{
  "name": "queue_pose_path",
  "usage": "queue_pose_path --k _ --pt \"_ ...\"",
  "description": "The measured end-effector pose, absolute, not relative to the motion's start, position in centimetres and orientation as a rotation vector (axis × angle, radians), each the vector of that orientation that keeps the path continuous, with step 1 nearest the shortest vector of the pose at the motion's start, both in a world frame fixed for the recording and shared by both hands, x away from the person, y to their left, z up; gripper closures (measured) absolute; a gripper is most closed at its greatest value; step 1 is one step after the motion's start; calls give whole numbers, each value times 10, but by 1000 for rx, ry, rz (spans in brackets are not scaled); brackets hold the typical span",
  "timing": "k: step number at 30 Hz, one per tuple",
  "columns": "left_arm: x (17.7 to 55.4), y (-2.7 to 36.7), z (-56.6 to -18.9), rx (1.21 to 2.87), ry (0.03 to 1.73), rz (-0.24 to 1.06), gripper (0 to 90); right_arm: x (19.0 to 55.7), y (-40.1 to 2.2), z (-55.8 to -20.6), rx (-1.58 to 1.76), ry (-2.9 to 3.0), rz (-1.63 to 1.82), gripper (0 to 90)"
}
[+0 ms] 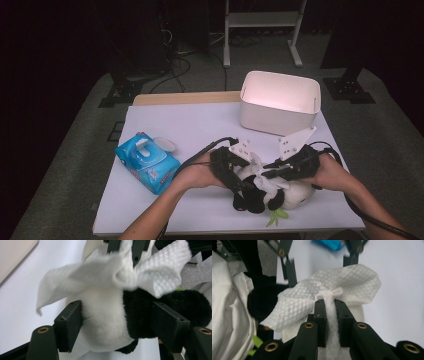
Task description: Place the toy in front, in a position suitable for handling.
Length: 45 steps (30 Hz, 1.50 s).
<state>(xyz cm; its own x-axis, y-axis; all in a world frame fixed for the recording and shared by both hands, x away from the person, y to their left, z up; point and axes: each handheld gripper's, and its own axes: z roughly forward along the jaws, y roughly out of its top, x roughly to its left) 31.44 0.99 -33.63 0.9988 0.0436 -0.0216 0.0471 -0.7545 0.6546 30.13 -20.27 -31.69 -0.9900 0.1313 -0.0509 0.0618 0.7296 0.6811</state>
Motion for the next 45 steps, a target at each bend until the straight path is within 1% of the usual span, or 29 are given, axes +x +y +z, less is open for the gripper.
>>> queue_pose_path --k 4,8,17,20,21,26,36,45 --pt "306 7 -334 2448 19 22 290 306 -184 -317 106 2841 1136 805" --pt "307 11 -336 2434 47 6 292 309 -177 -318 93 2855 1127 805" --pt "308 10 -336 2433 39 19 296 305 -217 -322 233 2839 1127 805" --pt "311 10 -336 2437 49 7 294 303 -228 -324 269 2835 1115 804" --pt "312 10 -336 2438 50 2 294 301 -238 -326 302 2834 1097 804" --pt "314 11 -338 2428 61 -15 295 295 -254 -332 344 2831 1071 803" --pt "316 10 -337 2437 69 -24 293 284 -290 -331 429 2771 1117 801" --pt "314 -1 -324 2433 30 -33 268 285 -283 -343 441 2778 1150 803"
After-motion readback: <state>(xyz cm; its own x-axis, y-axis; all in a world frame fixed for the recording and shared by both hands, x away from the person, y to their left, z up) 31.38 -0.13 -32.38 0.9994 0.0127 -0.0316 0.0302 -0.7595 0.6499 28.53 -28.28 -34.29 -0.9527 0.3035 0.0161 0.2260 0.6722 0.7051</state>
